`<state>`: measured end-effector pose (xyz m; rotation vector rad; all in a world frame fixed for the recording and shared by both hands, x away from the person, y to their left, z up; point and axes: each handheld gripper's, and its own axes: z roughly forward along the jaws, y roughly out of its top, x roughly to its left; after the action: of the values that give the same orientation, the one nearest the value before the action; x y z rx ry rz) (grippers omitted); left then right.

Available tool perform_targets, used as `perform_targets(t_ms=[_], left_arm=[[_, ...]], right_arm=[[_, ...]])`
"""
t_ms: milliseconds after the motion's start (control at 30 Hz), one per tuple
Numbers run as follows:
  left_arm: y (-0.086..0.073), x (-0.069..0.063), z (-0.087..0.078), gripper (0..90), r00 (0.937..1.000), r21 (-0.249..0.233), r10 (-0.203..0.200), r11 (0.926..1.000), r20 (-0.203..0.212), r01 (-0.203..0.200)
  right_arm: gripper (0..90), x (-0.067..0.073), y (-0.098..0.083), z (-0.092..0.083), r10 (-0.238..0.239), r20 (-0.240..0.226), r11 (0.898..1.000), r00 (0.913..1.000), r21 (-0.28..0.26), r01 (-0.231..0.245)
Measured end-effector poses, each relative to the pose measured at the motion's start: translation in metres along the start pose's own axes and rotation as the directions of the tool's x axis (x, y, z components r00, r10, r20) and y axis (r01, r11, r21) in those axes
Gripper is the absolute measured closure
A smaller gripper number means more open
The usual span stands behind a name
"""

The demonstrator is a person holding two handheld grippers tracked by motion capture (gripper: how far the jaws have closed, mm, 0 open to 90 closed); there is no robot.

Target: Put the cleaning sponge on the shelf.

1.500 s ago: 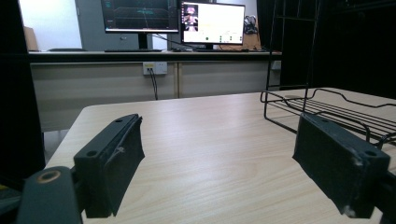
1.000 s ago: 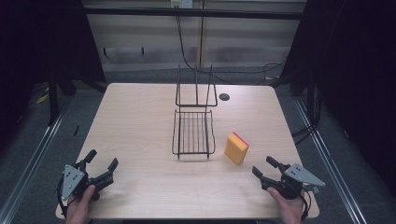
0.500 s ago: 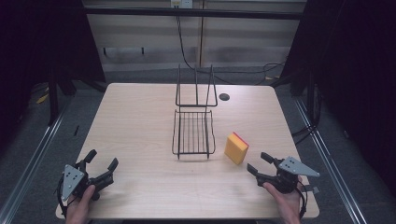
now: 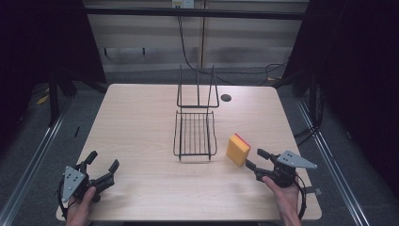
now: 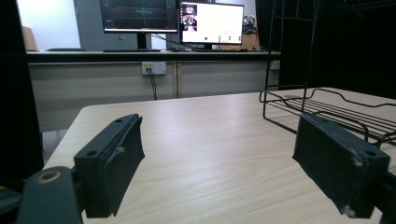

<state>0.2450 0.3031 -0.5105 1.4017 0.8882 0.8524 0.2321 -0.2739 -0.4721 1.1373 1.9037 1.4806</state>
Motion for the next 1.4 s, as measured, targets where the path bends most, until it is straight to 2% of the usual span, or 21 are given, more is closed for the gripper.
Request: perform_targets(t_ms=[167,367,600,667,733,800,833,1000,1400], left_arm=[[0.0,0.0,0.0,15.5,1.0,0.0,-0.001,1.0,0.001,0.001],[0.0,0.0,0.0,15.5,1.0,-0.002,-0.003,1.0,-0.002,0.003],[0.0,0.0,0.0,15.6,1.0,-0.001,-0.002,1.0,-0.001,0.002],[0.0,0.0,0.0,15.5,1.0,-0.002,-0.002,1.0,-0.001,0.002],[0.0,0.0,0.0,15.5,1.0,0.0,-0.001,1.0,0.0,0.001],[0.0,0.0,0.0,15.5,1.0,-0.001,-0.002,1.0,0.001,0.002],[0.0,0.0,0.0,15.5,1.0,-0.001,-0.002,1.0,0.001,0.002],[0.0,0.0,0.0,15.6,1.0,-0.002,-0.003,1.0,0.0,0.003],[0.0,0.0,0.0,15.6,1.0,-0.002,-0.003,1.0,0.0,0.003]], right_arm=[[35.2,-0.003,0.005,0.007,-0.002,-0.029,1.0,0.9996,0.026,0.003],[36.3,-0.002,0.009,0.014,-0.035,-0.032,0.999,0.9989,-0.004,0.035],[39.2,-0.004,0.01,0.02,-0.044,-0.034,0.999,0.9985,-0.025,0.043],[40.7,-0.005,0.009,0.023,-0.046,-0.029,0.998,0.9985,-0.043,0.045],[42.6,-0.006,0.008,0.026,-0.041,-0.042,0.997,0.9982,-0.06,0.039],[45.5,-0.004,0.006,0.029,-0.058,-0.037,0.997,0.9976,-0.06,0.056],[45.6,-0.004,0.005,0.03,-0.06,-0.048,0.996,0.997,-0.066,0.057],[50.1,-0.005,0.001,0.035,-0.058,-0.045,0.997,0.9973,-0.055,0.056],[59.1,-0.007,-0.004,0.039,-0.057,-0.061,0.996,0.9965,-0.07,0.053]])
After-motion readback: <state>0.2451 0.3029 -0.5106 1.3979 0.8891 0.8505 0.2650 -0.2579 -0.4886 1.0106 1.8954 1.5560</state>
